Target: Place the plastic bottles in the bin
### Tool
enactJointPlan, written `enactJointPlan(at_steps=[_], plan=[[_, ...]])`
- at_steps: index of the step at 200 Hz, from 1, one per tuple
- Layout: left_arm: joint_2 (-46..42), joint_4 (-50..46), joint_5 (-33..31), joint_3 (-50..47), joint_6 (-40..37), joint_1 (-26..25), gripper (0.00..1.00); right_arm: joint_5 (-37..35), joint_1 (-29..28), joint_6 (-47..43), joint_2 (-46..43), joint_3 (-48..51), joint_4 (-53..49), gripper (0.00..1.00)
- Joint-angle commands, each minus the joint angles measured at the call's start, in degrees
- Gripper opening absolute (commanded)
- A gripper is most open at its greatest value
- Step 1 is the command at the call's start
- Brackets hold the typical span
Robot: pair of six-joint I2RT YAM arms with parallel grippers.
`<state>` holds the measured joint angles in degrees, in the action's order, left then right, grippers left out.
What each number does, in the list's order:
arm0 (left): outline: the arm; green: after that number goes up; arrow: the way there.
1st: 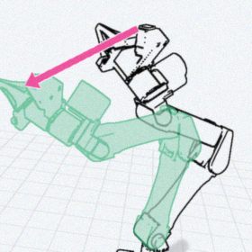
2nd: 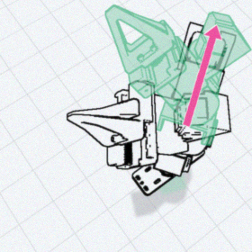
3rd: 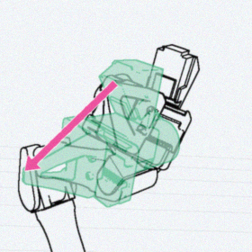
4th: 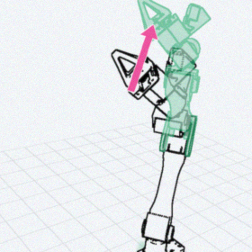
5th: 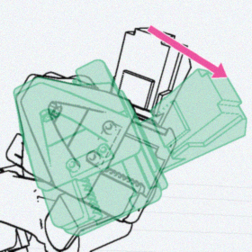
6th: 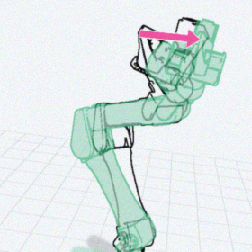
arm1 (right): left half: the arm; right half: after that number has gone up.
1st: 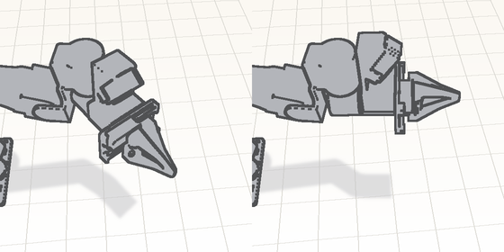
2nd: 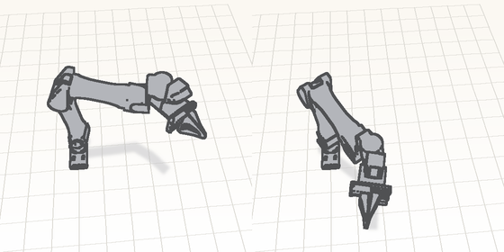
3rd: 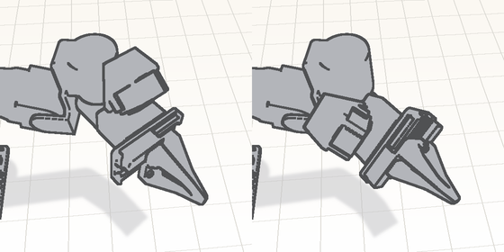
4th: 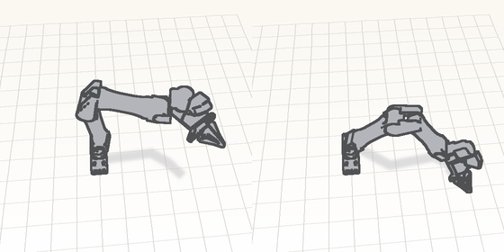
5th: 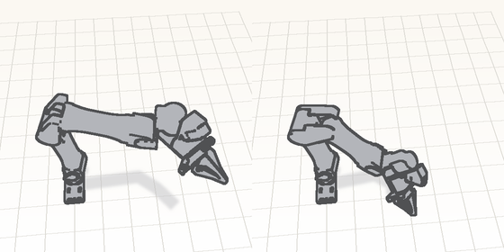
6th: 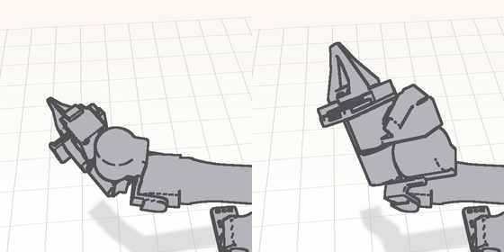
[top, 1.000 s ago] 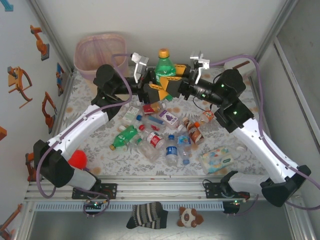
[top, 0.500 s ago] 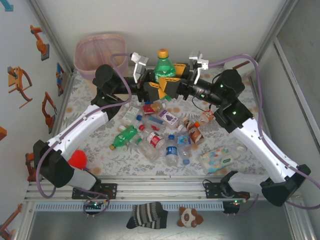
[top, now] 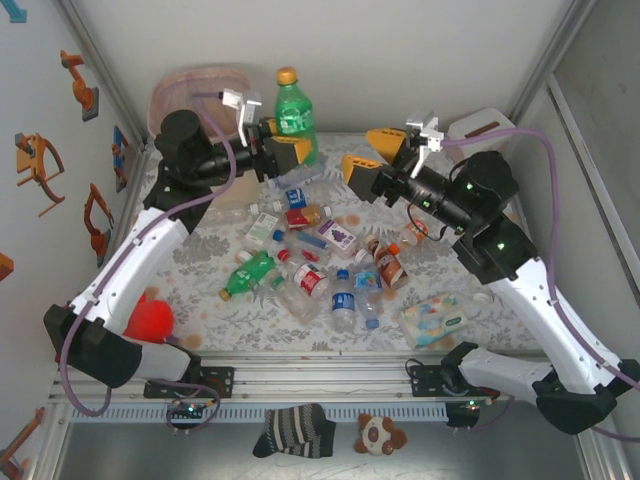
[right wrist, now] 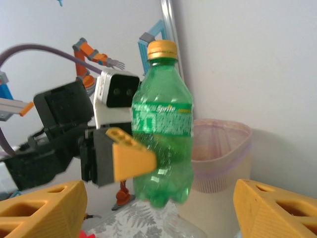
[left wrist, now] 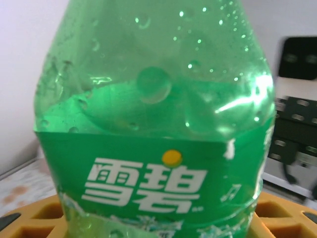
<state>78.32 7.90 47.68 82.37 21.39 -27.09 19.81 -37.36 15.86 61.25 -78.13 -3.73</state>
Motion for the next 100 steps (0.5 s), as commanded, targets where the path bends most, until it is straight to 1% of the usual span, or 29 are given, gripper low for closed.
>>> enactJointPlan(at_steps=[1,24,41,61,79,100], plan=[[-0.31,-15.69,-12.41,5.08,-7.87,2.97,0.52,-2.67,-0.25,-1.84,-0.35,-1.06,-2.54,0.77],[1.67,-24.40,-21.74,9.27,-11.14,6.36,0.52,-3.00,-0.21,-1.61,-0.63,-1.06,-3.26,0.77],[3.59,-28.95,-25.61,12.25,-11.55,9.73,0.52,-3.35,-0.28,-1.62,-0.96,-1.08,-3.69,0.76],[6.45,-31.91,-27.66,15.52,-10.40,14.10,0.52,-3.64,-0.26,-1.77,-1.27,-1.23,-4.26,0.76],[10.15,-33.51,-27.95,18.59,-9.21,17.84,0.51,-3.80,-0.25,-1.88,-1.23,-1.24,-4.72,0.76],[15.34,-35.83,-28.23,23.44,-8.65,20.59,0.50,-3.80,-0.25,-1.82,-1.14,-1.32,-5.11,0.76]])
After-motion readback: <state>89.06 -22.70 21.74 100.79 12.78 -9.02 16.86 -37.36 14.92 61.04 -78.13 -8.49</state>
